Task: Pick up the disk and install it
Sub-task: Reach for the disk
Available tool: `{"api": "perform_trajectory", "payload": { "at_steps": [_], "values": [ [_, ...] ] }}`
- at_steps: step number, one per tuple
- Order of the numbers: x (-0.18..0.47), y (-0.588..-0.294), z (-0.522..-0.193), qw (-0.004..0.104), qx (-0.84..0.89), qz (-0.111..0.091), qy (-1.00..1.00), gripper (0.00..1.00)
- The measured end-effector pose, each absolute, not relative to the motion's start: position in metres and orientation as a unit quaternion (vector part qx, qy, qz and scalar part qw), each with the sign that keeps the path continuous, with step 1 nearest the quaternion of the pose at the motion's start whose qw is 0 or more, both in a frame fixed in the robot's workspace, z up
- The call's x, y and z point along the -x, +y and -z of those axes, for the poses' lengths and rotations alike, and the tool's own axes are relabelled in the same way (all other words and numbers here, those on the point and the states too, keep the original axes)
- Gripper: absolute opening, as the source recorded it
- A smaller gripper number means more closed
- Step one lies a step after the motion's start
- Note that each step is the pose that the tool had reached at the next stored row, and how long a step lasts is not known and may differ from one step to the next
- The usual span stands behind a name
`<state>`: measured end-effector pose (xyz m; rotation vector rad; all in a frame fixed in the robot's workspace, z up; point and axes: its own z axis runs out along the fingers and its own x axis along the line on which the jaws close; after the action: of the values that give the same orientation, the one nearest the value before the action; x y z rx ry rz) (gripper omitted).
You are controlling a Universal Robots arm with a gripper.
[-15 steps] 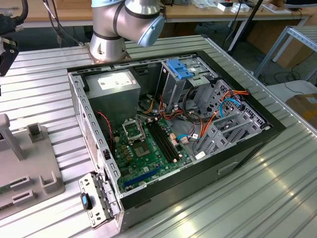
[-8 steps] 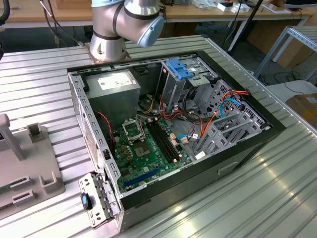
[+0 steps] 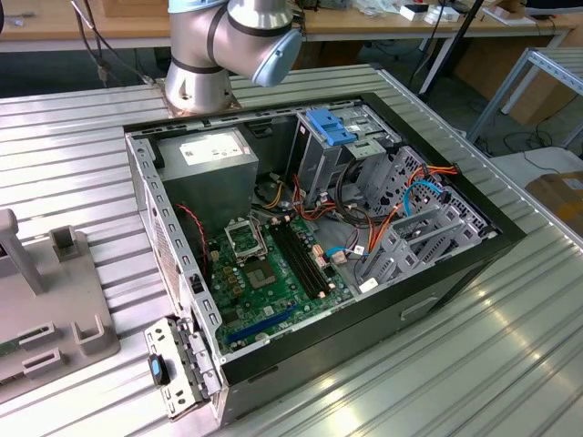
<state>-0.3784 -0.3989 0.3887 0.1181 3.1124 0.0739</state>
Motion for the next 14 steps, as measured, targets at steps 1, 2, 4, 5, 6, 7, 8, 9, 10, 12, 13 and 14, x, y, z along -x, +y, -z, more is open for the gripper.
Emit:
{"api": "perform_trajectory", "payload": {
  "at_steps": [1, 2, 4, 5, 6, 7, 8, 9, 10, 12, 13, 14],
  "values": [
    [0.3784, -0.3989, -0.3887, 0.013, -0.038, -0.024, 0.999, 0.11],
    [0.3785, -0.3989, -0.3887, 0.013, -0.038, -0.024, 0.999, 0.11],
    [0.3787, -0.3989, -0.3887, 0.013, -0.038, -0.024, 0.999, 0.11],
    [0.3788, -0.399, -0.3887, 0.013, -0.038, -0.024, 0.999, 0.11],
    [0.379, -0.399, -0.3886, 0.013, -0.038, -0.024, 0.999, 0.11],
    [0.3792, -0.399, -0.3887, 0.013, -0.038, -0.024, 0.999, 0.11],
    [0.3795, -0.3989, -0.3887, 0.013, -0.038, -0.024, 0.999, 0.11],
    [0.3797, -0.3989, -0.3887, 0.013, -0.038, -0.024, 0.999, 0.11],
    [0.38, -0.3989, -0.3887, 0.013, -0.038, -0.024, 0.999, 0.11],
    [0.3802, -0.3989, -0.3887, 0.013, -0.038, -0.024, 0.999, 0.11],
    [0.3804, -0.399, -0.3887, 0.013, -0.038, -0.024, 0.999, 0.11],
    [0.3808, -0.399, -0.3886, 0.013, -0.038, -0.024, 0.999, 0.11]
  ]
}}
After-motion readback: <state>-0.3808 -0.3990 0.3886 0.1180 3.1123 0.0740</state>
